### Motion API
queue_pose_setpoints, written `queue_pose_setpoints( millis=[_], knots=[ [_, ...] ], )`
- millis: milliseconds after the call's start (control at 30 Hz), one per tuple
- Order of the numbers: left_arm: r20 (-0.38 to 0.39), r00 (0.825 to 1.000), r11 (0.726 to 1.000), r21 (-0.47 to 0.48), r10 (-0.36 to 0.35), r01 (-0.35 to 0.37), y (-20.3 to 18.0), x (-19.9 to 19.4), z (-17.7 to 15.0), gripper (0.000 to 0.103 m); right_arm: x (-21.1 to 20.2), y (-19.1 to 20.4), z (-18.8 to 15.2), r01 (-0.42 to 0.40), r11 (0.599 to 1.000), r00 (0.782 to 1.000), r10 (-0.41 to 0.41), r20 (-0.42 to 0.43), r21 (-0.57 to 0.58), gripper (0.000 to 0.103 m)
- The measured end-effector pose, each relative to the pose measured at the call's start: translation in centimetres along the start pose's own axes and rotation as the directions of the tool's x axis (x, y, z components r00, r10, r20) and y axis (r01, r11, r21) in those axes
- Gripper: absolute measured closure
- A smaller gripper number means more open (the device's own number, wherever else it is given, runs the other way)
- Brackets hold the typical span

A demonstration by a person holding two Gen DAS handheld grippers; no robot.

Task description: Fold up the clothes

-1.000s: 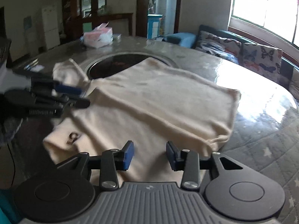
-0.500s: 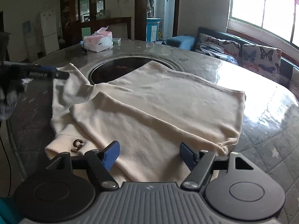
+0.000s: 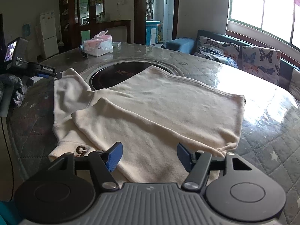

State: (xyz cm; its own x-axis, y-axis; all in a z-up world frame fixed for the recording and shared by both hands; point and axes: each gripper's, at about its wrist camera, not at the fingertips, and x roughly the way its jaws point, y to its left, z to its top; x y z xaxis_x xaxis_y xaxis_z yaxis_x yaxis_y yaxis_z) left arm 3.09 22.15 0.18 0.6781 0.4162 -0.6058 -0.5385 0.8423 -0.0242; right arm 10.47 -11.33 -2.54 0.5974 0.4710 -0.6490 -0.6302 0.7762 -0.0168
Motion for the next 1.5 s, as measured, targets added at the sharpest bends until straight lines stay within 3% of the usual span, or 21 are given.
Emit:
queue_pose_setpoints(
  millis=[100, 133, 167, 333, 433, 600, 733, 900, 1067, 1133, 1200, 1267, 1400, 1500],
  knots=[
    [0.005, 1.000, 1.000, -0.012, -0.020, 0.020, -0.2, -0.1, 0.0, 0.069, -0.2, -0.1, 0.0, 0.007, 1.000, 1.000, -0.007, 0.005, 0.004, 0.038],
    [0.007, 1.000, 0.999, -0.014, -0.028, 0.028, -0.2, -0.2, 0.0, 0.081, -0.3, -0.2, -0.1, 0.008, 1.000, 1.000, -0.008, 0.006, 0.007, 0.038],
    [0.010, 0.999, 0.999, -0.017, -0.036, 0.036, -0.3, -0.2, 0.0, 0.086, -0.4, -0.2, -0.1, 0.010, 1.000, 1.000, -0.010, 0.008, 0.010, 0.039],
    [0.029, 0.993, 0.992, -0.027, -0.119, 0.119, -1.5, -1.8, 0.3, 0.092, -0.9, -0.8, -0.2, 0.020, 0.999, 1.000, -0.021, 0.021, 0.040, 0.046],
    [0.058, 0.973, 0.974, -0.003, -0.225, 0.226, -3.4, -4.3, 0.7, 0.092, -1.2, -1.1, -0.2, 0.019, 0.998, 0.999, -0.021, 0.029, 0.058, 0.047],
    [0.087, 0.904, 0.907, 0.071, -0.419, 0.414, -7.6, -8.7, 1.1, 0.093, -1.7, -1.6, -0.4, 0.016, 0.996, 0.999, -0.020, 0.047, 0.083, 0.048],
    [0.074, 0.825, 0.826, 0.122, -0.560, 0.550, -11.3, -12.0, 0.6, 0.093, -2.1, -2.0, -0.6, 0.018, 0.994, 0.998, -0.024, 0.062, 0.104, 0.050],
    [0.022, 0.731, 0.722, 0.178, -0.682, 0.669, -15.8, -14.5, -1.1, 0.093, -2.7, -2.8, -0.9, 0.021, 0.990, 0.997, -0.031, 0.075, 0.137, 0.052],
    [-0.069, 0.696, 0.672, 0.209, -0.715, 0.711, -19.2, -14.1, -3.1, 0.090, -3.4, -3.4, -1.2, 0.029, 0.987, 0.996, -0.043, 0.082, 0.158, 0.055],
    [-0.099, 0.698, 0.666, 0.229, -0.709, 0.710, -20.0, -13.7, -3.8, 0.088, -3.6, -3.6, -1.3, 0.034, 0.986, 0.995, -0.048, 0.082, 0.166, 0.055],
    [-0.109, 0.710, 0.672, 0.250, -0.695, 0.697, -20.0, -13.6, -4.3, 0.077, -3.7, -3.8, -1.3, 0.035, 0.984, 0.996, -0.050, 0.079, 0.175, 0.055],
    [-0.112, 0.724, 0.681, 0.269, -0.680, 0.681, -19.6, -13.4, -4.9, 0.045, -3.8, -3.8, -1.3, 0.031, 0.983, 0.996, -0.045, 0.076, 0.179, 0.055],
    [-0.086, 0.754, 0.702, 0.311, -0.651, 0.641, -17.5, -13.3, -5.2, 0.039, -3.5, -3.7, -0.7, 0.002, 0.984, 0.998, -0.015, 0.069, 0.179, 0.055],
    [-0.056, 0.786, 0.733, 0.326, -0.615, 0.597, -15.5, -13.1, -5.3, 0.032, -2.9, -3.0, -0.3, -0.024, 0.987, 0.998, 0.015, 0.058, 0.161, 0.056]
  ],
)
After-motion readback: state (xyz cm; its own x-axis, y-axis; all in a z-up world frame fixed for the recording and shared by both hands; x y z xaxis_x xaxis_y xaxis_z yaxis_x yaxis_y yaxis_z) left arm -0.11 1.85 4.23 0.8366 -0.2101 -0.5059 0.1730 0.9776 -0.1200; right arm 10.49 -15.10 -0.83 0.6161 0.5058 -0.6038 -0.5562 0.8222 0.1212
